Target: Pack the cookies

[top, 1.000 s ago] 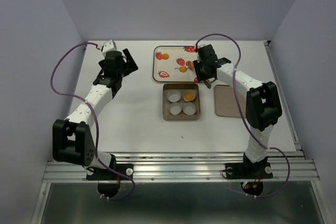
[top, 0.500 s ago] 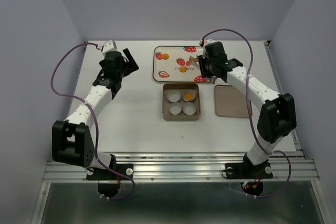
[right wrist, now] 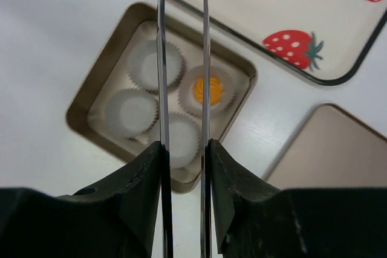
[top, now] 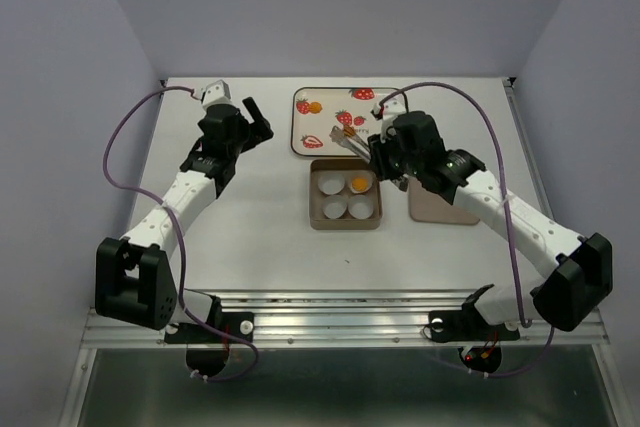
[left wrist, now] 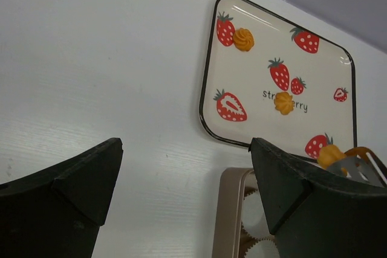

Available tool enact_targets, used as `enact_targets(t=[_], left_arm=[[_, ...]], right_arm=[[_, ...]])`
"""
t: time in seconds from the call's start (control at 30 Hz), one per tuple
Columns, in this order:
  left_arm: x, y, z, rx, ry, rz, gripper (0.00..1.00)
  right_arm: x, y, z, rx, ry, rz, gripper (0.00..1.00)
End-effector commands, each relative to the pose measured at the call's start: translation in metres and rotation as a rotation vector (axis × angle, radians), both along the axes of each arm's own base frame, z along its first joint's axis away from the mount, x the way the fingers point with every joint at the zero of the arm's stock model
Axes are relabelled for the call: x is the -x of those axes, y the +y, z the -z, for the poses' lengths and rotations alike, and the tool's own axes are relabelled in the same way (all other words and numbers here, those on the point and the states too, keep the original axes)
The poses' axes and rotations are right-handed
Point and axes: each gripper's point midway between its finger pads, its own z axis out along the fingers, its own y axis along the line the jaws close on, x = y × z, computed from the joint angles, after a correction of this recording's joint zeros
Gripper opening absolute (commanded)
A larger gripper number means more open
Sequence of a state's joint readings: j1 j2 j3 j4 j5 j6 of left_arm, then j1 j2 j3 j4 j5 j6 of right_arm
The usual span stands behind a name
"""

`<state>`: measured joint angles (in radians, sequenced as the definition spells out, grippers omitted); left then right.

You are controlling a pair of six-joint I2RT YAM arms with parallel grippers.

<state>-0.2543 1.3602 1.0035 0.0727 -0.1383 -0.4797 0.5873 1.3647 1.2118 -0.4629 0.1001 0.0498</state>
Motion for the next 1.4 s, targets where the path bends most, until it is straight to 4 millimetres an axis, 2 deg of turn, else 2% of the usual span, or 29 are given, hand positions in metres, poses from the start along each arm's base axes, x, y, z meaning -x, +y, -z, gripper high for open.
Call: enact_targets(t=[0.0,0.17,0.2,0.37,0.6,0.77,1.17,1.37], left_arm=[[0.013,-0.009,-0.027,0.031,-0.082,0.015,0.99],[0.028,-0.012,-0.026,0.036,-0.074,0.011,0.99],[0.030,-0.012,-0.023,0.037,-0.069,0.011,0.99],[0.038,-0.012,-0.024,0.037,-0.070,0.007,0.99],[0.043,-0.010,-0.026,0.034,-0.075,-0.003,0.99],[0.041,-0.009,-0.026,0.020,-0.074,-0.010,0.99],[0.038,-0.008,-0.024,0.003,-0.067,-0.006,0.99],[0.038,-0.009,-0.021,-0.005,-0.060,-0.002,0.99]], right_arm=[[0.030,0.023,-0.012,-0.071,-0.009,-0.082,0.31],[0.054,0.023,0.001,-0.057,0.036,-0.117,0.31],[0.061,0.028,0.002,-0.051,0.041,-0.137,0.31],[0.072,0.034,0.014,-0.006,0.074,-0.169,0.32],[0.076,0.042,0.034,0.053,0.121,-0.184,0.32],[0.070,0.034,0.046,0.109,0.126,-0.132,0.32],[0.062,0.039,0.059,0.135,0.149,-0.118,0.33],[0.058,0.043,0.059,0.133,0.147,-0.121,0.33]])
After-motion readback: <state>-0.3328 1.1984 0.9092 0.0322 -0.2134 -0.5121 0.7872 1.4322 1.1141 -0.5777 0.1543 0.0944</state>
